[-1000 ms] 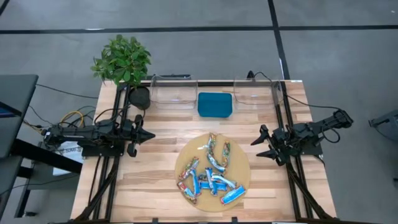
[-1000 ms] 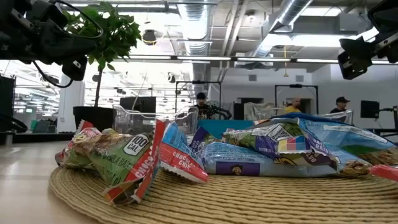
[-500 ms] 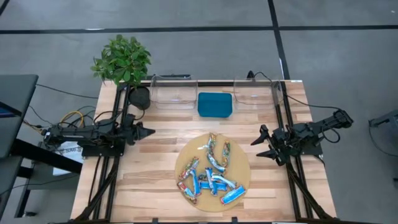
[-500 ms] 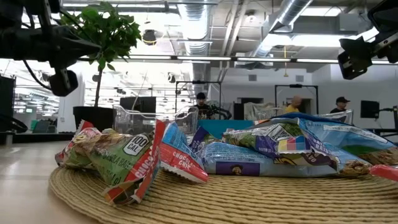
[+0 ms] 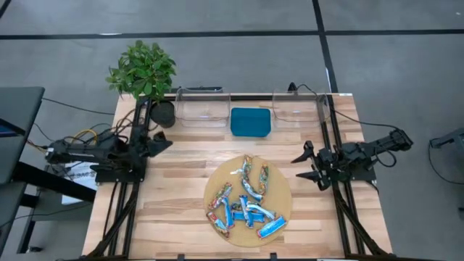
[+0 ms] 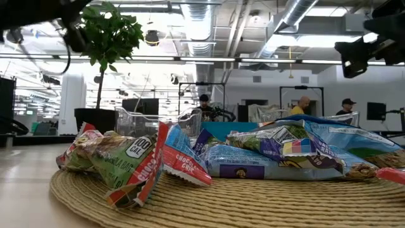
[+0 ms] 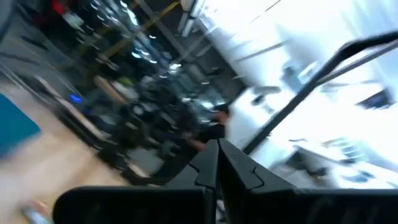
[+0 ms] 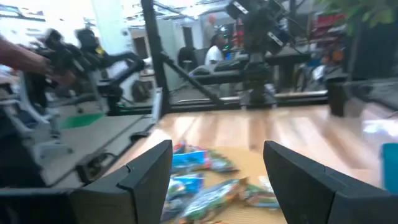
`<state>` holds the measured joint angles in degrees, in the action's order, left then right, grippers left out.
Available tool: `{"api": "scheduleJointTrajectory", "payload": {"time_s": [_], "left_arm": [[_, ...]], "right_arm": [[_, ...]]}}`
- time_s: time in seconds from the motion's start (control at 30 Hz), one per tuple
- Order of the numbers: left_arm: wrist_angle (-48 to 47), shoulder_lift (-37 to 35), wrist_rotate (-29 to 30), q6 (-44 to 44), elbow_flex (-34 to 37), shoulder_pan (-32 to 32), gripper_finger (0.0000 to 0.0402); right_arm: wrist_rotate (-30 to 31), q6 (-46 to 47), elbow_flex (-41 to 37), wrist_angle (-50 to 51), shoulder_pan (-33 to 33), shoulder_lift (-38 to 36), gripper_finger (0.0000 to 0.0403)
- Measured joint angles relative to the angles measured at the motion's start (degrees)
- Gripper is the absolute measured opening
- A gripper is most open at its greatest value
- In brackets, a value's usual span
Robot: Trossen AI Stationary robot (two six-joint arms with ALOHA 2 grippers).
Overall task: Pick and place Granola Bars by type
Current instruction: Put the red granola bar into the right transparent bin
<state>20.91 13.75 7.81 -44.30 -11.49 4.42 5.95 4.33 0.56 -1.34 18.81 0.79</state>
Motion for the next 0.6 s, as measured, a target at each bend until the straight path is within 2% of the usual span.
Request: {"api": "scheduleJointTrajectory", "payload": {"time_s": [0.1,0.27,0.4,0.5,0.6], "left_arm": [[-6.26,10.48,2.39,3.78,-7.88,0.18,0.0000],[-14.52,29.26,2.95,3.69,-19.41,0.16,0.0000],[-19.99,40.65,-0.01,3.50,-26.38,-0.19,0.0000],[-23.07,47.79,-0.04,1.10,-29.63,-0.45,0.0000],[-23.14,53.72,-0.02,-2.38,-31.84,-0.58,0.0000]], "right_arm": [[0.16,0.45,-0.04,-0.33,-1.14,0.01,0.0244],[0.38,1.20,-0.05,-1.57,-2.46,0.01,0.0244],[0.36,14.91,-0.05,-6.23,-2.82,0.01,0.0244],[0.46,27.47,-0.05,-11.51,-2.82,0.00,0.0244],[1.24,33.96,-0.05,-17.55,-2.82,0.01,0.0244]]}}
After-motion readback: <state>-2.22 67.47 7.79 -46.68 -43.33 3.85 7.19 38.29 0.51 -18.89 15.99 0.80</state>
